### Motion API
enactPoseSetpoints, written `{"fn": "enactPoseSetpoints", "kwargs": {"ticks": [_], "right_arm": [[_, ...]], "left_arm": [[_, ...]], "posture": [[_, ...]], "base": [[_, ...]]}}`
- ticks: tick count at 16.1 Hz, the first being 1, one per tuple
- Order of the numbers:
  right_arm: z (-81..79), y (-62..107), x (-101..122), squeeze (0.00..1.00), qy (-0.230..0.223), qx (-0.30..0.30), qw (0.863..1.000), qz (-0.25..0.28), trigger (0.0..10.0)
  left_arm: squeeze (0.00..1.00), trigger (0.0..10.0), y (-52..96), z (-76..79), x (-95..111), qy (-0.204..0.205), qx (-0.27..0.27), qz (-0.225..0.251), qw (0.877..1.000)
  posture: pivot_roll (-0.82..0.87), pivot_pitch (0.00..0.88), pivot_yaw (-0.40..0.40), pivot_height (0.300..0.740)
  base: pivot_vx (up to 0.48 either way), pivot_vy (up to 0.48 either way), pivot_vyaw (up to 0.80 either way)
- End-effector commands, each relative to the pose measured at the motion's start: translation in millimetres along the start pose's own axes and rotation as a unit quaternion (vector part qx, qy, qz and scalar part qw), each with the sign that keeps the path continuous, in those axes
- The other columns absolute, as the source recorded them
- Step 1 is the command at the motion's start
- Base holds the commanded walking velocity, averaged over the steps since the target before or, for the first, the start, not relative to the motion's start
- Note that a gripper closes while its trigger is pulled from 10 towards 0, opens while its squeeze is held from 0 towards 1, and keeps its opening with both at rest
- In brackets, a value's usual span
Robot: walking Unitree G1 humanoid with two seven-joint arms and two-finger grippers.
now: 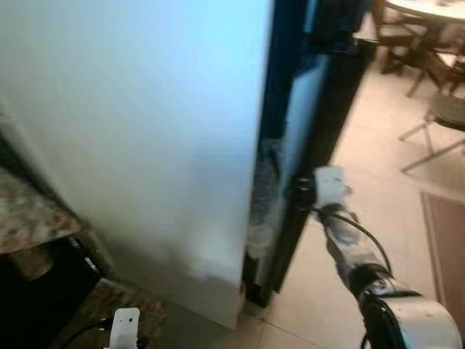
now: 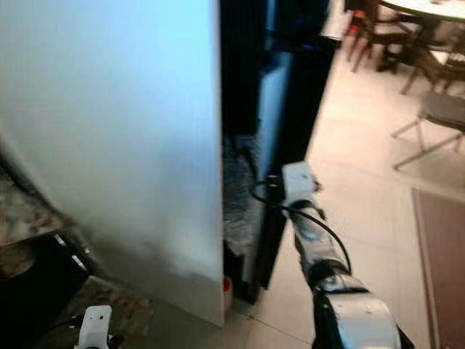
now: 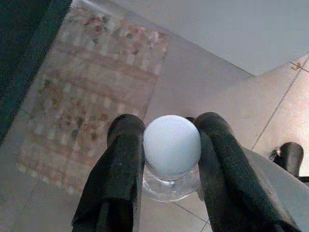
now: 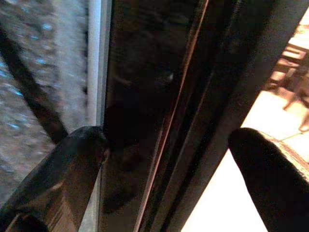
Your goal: Restocking fridge
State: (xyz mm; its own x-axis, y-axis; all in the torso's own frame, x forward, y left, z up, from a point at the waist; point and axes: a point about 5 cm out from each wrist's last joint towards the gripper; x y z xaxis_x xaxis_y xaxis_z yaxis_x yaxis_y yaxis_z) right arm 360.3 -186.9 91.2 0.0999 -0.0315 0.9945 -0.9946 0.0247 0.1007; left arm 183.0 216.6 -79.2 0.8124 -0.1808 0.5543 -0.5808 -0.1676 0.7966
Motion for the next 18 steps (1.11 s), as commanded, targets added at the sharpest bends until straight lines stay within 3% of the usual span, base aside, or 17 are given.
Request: {"fn": "enactPoseSetpoints", "kwargs": {"ticks": [1, 6, 8, 11, 13, 15, 18], "right_arm": [[41.5, 5.4, 3, 0.00, -0.017, -0.106, 0.994, 0.008, 10.0], [71.0, 26.8, -21, 0.00, 0.017, -0.203, 0.979, -0.013, 10.0], [85.4, 45.1, -46, 0.00, -0.005, -0.255, 0.965, -0.057, 10.0], [87.1, 60.4, -70, 0.00, -0.011, -0.273, 0.956, -0.107, 10.0], [87.9, 81.5, -99, 0.00, -0.054, -0.290, 0.941, -0.168, 10.0], [78.0, 96.2, -122, 0.00, -0.064, -0.255, 0.938, -0.226, 10.0], [56.9, 129.3, -162, 0.00, -0.055, -0.188, 0.921, -0.337, 10.0]], "left_arm": [[0.00, 10.0, -0.1, -2.2, -1, -0.008, -0.001, -0.006, 1.000], [0.00, 10.0, -0.1, -2.5, -1, -0.008, -0.001, -0.006, 1.000], [0.00, 10.0, 0.0, -3.4, -2, -0.013, -0.002, -0.007, 1.000], [0.00, 10.0, 0.1, -3.5, -2, -0.015, -0.003, -0.007, 1.000], [0.00, 10.0, 0.2, -3.3, -3, -0.016, -0.004, -0.007, 1.000], [0.00, 10.0, 0.2, -3.0, -3, -0.014, -0.005, -0.007, 1.000], [0.00, 10.0, 0.2, -2.7, -3, -0.013, -0.007, -0.009, 1.000]], "posture": [[0.02, 0.000, -0.014, 0.740], [0.03, 0.000, -0.014, 0.740], [0.02, 0.000, -0.002, 0.740], [0.02, 0.000, 0.000, 0.740], [0.02, 0.000, 0.000, 0.740], [0.02, 0.000, 0.003, 0.740], [0.02, 0.000, 0.000, 0.740]], "base": [[0.000, 0.000, 0.00], [0.000, 0.000, 0.00], [0.000, 0.000, 0.00], [0.000, 0.000, 0.00], [0.000, 0.000, 0.00], [0.000, 0.000, 0.00], [0.000, 0.000, 0.00]]}}
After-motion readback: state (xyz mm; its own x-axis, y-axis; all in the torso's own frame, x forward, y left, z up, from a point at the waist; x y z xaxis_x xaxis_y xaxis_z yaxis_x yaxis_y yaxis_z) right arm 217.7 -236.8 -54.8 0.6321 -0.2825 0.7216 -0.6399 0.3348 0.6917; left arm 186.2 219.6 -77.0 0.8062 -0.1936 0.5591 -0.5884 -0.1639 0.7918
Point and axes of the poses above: a point about 5 cm out from each wrist's last joint towards the gripper, its own y axis pointing back from the gripper into the wrist, its own x axis along the axis of the wrist's last joint, z = x × y, and after that the axes turned 12 degrees about -y, right-handed
